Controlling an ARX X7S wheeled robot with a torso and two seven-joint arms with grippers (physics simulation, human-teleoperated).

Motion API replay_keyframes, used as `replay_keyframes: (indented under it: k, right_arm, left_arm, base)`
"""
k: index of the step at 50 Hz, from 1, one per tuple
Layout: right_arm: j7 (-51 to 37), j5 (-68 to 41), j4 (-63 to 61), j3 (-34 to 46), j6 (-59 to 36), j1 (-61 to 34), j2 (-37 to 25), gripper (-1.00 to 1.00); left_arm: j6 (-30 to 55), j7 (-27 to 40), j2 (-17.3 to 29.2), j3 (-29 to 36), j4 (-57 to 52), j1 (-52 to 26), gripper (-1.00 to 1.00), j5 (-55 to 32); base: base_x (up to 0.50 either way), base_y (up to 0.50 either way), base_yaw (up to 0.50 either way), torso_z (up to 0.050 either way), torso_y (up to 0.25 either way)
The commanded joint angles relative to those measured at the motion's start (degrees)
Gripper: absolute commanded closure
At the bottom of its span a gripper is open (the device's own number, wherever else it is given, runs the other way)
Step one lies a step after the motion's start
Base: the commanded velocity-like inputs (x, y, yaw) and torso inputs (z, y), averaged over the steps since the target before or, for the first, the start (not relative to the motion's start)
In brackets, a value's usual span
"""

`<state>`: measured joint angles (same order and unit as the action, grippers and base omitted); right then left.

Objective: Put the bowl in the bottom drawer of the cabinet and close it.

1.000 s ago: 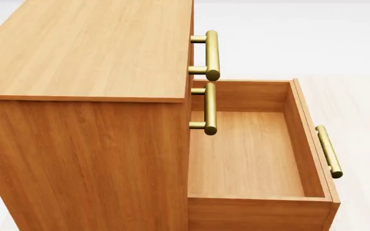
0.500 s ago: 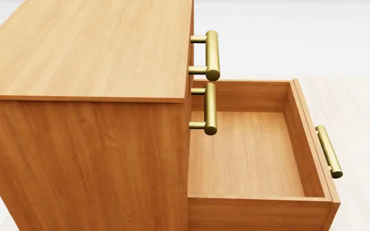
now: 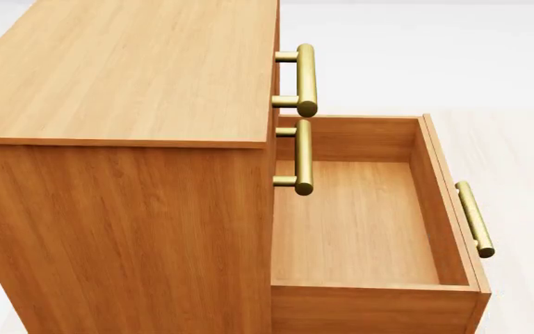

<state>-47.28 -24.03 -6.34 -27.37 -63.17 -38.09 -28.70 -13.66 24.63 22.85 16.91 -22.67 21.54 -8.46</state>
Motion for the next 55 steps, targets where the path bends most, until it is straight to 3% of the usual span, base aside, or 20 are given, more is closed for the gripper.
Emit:
replay_keyframes:
  k: [1,20,55]
  right_arm:
    - [0.72,-1.71,2.94,-1.15,-3.34,-1.65,0.07,-1.0]
    - [-3.34,-2.14,5.16,-6.48,-7.75,-3.33,1.94,-1.0]
    - [-5.05,1.89,13.44,-7.89,-1.68,-1.51,0.95,-1.0]
  left_arm:
    - [-0.18,0.15,0.06,0.15,0.26,-0.13,-1.0,-0.06]
    - [-0.15,0.39,0.37,0.29,0.14,-0.15,-1.0,-0.24]
    - [-0.6,1.07,0.63,0.59,0.2,-0.13,-1.0,-0.35]
  base:
    - [0.0,0.0,0.0,0.0,0.0]
    - [0.0,0.0,0.0,0.0,0.0]
    - [0.0,0.0,0.0,0.0,0.0]
